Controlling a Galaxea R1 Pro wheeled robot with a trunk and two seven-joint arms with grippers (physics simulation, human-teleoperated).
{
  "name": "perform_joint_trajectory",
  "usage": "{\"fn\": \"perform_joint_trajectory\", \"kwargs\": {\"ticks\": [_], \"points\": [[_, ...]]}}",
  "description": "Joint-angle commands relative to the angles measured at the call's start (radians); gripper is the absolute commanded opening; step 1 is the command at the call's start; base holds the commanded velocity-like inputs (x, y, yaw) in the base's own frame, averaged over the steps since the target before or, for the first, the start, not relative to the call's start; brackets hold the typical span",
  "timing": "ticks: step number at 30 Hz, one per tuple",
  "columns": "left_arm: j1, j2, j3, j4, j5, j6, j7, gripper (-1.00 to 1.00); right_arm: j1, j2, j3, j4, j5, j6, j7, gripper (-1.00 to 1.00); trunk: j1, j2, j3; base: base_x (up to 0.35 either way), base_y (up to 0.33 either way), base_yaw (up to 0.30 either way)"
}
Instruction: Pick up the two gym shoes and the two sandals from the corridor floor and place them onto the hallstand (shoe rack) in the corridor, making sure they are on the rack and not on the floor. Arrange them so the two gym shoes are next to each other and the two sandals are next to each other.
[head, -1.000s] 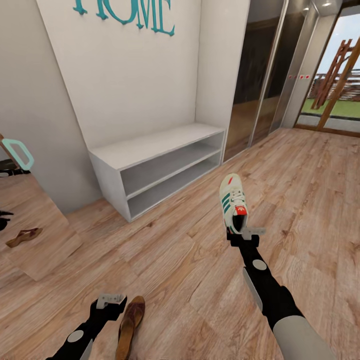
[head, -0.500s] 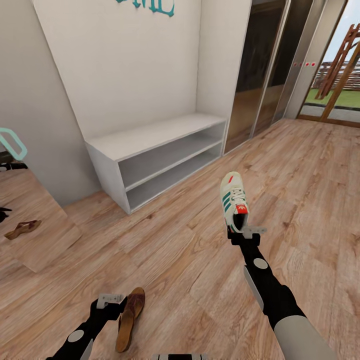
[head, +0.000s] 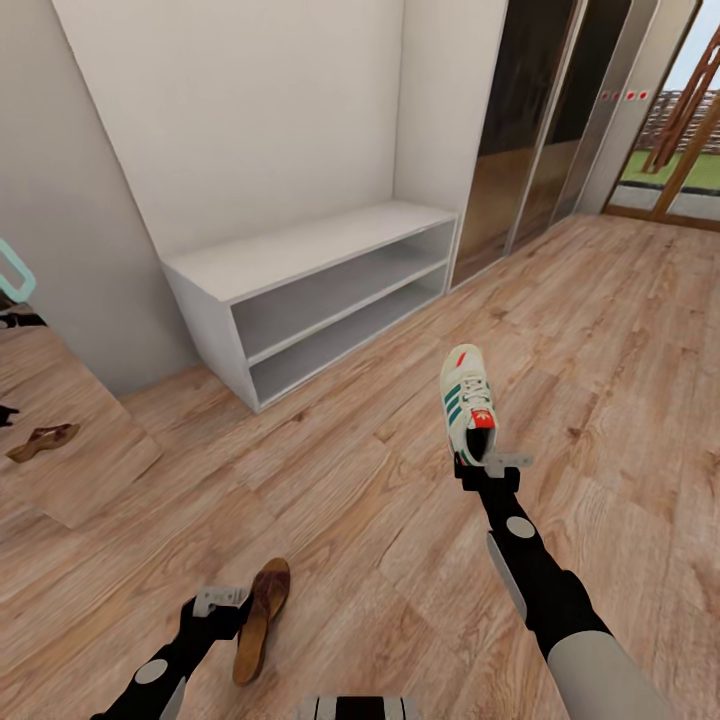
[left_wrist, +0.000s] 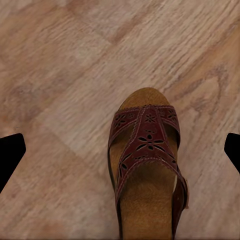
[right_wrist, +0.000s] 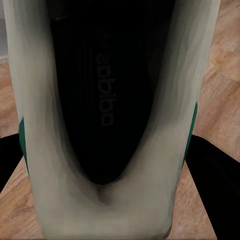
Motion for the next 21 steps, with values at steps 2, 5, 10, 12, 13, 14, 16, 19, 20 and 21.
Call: {"fn": "perform_joint_trajectory", "kwargs": {"ticks": [2, 5, 10, 12, 13, 14, 16, 19, 20, 21], "points": [[-0.001, -0.001, 0.008, 0.000, -0.010, -0.004, -0.007, 1.00, -0.001, 0.000, 0.004, 0.000, 0.004, 0.000, -0.008, -1.00, 0.001, -0.001, -0.009, 0.000, 0.000, 0.000], [-0.001, -0.001, 0.008, 0.000, -0.009, -0.004, -0.007, 1.00, -0.001, 0.001, 0.004, 0.000, 0.004, 0.000, -0.008, -1.00, 0.002, -0.002, -0.020, 0.000, 0.000, 0.000], [-0.001, -0.001, 0.007, 0.000, -0.010, -0.005, -0.006, 1.00, -0.001, 0.002, 0.004, 0.000, 0.004, 0.000, -0.008, -1.00, 0.004, -0.003, -0.039, 0.000, 0.000, -0.050], [-0.001, 0.000, 0.007, 0.000, -0.009, -0.005, -0.005, 1.00, -0.001, 0.001, 0.004, -0.001, 0.004, 0.000, -0.008, -1.00, 0.005, -0.003, -0.047, 0.000, 0.000, -0.070], [-0.001, 0.000, 0.006, 0.000, -0.009, -0.005, -0.005, 1.00, -0.001, 0.002, 0.004, -0.001, 0.004, 0.000, -0.008, -1.00, 0.006, -0.003, -0.051, 0.000, 0.000, -0.022], [-0.001, 0.000, 0.006, 0.000, -0.009, -0.005, -0.005, 1.00, -0.001, 0.002, 0.004, -0.001, 0.004, 0.000, -0.008, -1.00, 0.006, -0.004, -0.055, 0.000, 0.000, -0.014], [-0.001, 0.000, 0.005, 0.000, -0.009, -0.004, -0.005, 1.00, -0.001, 0.002, 0.004, -0.002, 0.004, 0.000, -0.008, -1.00, 0.007, -0.004, -0.063, 0.000, 0.000, -0.007], [-0.001, -0.001, 0.004, -0.001, -0.009, -0.004, -0.005, 1.00, -0.001, 0.001, 0.004, -0.002, 0.004, 0.000, -0.008, -1.00, 0.008, -0.005, -0.075, 0.000, 0.000, -0.003], [-0.001, -0.001, 0.004, -0.001, -0.009, -0.004, -0.005, 1.00, -0.001, 0.001, 0.004, -0.002, 0.004, 0.000, -0.008, -1.00, 0.009, -0.005, -0.080, 0.000, 0.000, -0.001], [-0.001, -0.001, 0.004, -0.001, -0.009, -0.004, -0.005, 1.00, -0.001, 0.001, 0.004, -0.002, 0.004, 0.000, -0.008, -1.00, 0.009, -0.005, -0.085, 0.000, 0.000, 0.000]]}}
